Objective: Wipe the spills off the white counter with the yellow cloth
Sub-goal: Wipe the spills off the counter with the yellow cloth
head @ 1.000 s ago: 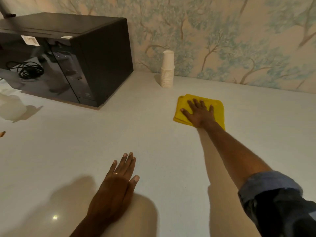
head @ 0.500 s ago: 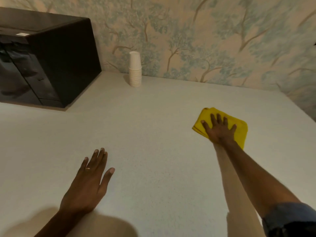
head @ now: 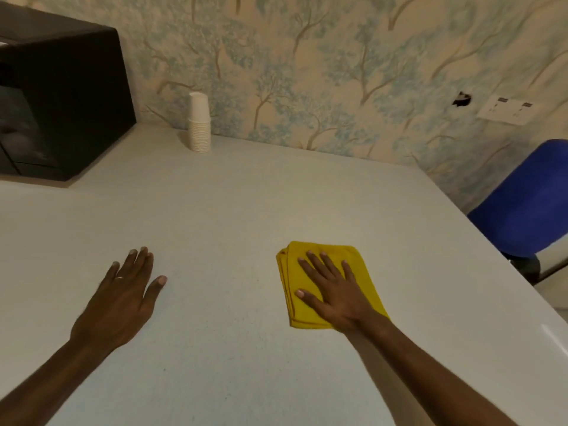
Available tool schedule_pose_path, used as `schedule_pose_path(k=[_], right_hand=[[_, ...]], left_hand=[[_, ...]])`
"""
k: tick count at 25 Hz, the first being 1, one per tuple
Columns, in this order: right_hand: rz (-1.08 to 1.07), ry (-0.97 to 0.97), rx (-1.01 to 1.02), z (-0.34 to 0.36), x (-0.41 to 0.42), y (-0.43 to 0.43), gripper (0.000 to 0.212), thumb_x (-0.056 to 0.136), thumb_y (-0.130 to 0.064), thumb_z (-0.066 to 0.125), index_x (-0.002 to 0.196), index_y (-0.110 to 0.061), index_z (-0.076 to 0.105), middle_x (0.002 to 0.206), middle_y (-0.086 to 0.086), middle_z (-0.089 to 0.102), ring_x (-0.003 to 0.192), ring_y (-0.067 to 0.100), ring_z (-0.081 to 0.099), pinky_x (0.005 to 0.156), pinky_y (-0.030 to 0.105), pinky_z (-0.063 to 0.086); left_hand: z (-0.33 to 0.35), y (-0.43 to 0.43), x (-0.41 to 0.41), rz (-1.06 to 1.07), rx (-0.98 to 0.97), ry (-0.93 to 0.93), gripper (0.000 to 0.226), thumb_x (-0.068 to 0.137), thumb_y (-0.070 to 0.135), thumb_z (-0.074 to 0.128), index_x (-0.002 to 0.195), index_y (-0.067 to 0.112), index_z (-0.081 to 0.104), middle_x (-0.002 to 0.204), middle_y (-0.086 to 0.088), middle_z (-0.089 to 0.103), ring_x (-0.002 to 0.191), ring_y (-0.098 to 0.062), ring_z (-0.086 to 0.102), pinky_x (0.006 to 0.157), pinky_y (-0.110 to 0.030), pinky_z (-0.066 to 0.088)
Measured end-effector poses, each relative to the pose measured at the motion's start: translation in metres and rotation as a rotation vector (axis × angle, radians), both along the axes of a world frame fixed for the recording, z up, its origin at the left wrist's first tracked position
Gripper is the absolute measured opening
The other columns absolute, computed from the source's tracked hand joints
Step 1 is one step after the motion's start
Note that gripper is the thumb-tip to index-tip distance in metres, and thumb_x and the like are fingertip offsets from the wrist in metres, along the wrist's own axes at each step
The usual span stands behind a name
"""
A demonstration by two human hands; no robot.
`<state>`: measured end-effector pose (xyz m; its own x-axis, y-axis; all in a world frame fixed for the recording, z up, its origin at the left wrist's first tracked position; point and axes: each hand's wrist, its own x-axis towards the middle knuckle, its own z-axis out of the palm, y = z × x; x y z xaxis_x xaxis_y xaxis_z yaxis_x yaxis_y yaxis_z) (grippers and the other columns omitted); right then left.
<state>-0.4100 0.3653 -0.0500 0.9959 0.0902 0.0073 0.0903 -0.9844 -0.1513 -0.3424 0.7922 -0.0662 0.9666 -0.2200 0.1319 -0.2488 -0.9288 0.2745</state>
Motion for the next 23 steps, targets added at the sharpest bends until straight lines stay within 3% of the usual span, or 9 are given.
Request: schedule_pose_path(k=[3, 7, 10, 13, 15, 19, 23], right_hand=[[-0.13, -0.006, -0.005, 0.001, -0.02, -0.006, 0.077, 0.089, -0.084, 0.014, 0.156, -0.05, -0.002, 0.168, -0.022, -0.006, 0.156, 0.009, -0.013, 0.126, 0.056, -0.003], [-0.11, 0.081, 0.029, 0.01, -0.024, -0.003, 0.081, 0.087, -0.085, 0.015, 0.157, -0.048, 0.0, 0.169, -0.018, -0.006, 0.157, 0.012, -0.012, 0.125, 0.057, -0.006], [-0.09, 0.11, 0.104, 0.034, -0.012, -0.021, 0.079, 0.09, -0.081, 0.02, 0.158, -0.043, 0.014, 0.169, -0.015, 0.006, 0.158, 0.012, 0.001, 0.126, 0.054, 0.008], [-0.162, 0.009, 0.208, 0.059, 0.006, -0.059, 0.062, 0.101, -0.06, 0.036, 0.156, -0.034, 0.032, 0.166, -0.005, 0.027, 0.155, 0.017, 0.021, 0.123, 0.045, 0.025], [-0.167, 0.054, 0.175, 0.068, 0.016, -0.085, 0.053, 0.104, -0.045, 0.044, 0.153, -0.024, 0.041, 0.16, 0.005, 0.04, 0.147, 0.026, 0.038, 0.117, 0.042, 0.035], [-0.058, 0.211, 0.035, 0.066, 0.031, -0.109, 0.044, 0.101, -0.031, 0.055, 0.143, -0.016, 0.055, 0.144, 0.011, 0.054, 0.124, 0.028, 0.058, 0.102, 0.039, 0.049], [0.021, 0.264, -0.035, 0.064, 0.054, -0.112, 0.042, 0.094, -0.018, 0.064, 0.135, -0.013, 0.058, 0.131, 0.011, 0.057, 0.113, 0.029, 0.061, 0.084, 0.031, 0.048]], left_hand=[[-0.002, 0.0, -0.001, -0.011, 0.001, -0.001, 0.076, 0.1, 0.054, 0.015, 0.158, 0.006, 0.018, 0.169, -0.006, 0.015, 0.158, -0.016, 0.01, 0.129, -0.038, 0.008], [-0.008, 0.006, 0.005, -0.024, 0.001, -0.007, 0.077, 0.099, 0.054, 0.018, 0.158, 0.006, 0.019, 0.169, -0.007, 0.016, 0.158, -0.017, 0.011, 0.128, -0.036, 0.006], [-0.011, 0.006, 0.008, -0.014, -0.013, 0.022, 0.076, 0.099, 0.054, 0.021, 0.158, 0.007, 0.019, 0.169, -0.005, 0.014, 0.158, -0.016, 0.01, 0.128, -0.035, 0.004], [-0.011, 0.005, 0.012, -0.012, -0.022, 0.018, 0.078, 0.097, 0.057, 0.023, 0.157, 0.006, 0.024, 0.168, -0.008, 0.019, 0.157, -0.018, 0.015, 0.128, -0.037, 0.008], [-0.006, -0.009, 0.014, -0.056, -0.028, -0.018, 0.077, 0.098, 0.059, 0.023, 0.156, 0.008, 0.029, 0.167, -0.006, 0.023, 0.155, -0.013, 0.017, 0.127, -0.035, 0.01], [0.016, -0.107, 0.018, -0.228, -0.268, 0.058, 0.071, 0.097, 0.057, 0.034, 0.156, 0.018, 0.032, 0.164, 0.008, 0.026, 0.152, -0.003, 0.019, 0.127, -0.029, 0.008], [0.039, -0.231, 0.034, -0.416, -0.372, 0.212, 0.062, 0.099, 0.051, 0.045, 0.154, 0.025, 0.036, 0.161, 0.006, 0.036, 0.144, -0.003, 0.034, 0.117, -0.023, 0.025]])
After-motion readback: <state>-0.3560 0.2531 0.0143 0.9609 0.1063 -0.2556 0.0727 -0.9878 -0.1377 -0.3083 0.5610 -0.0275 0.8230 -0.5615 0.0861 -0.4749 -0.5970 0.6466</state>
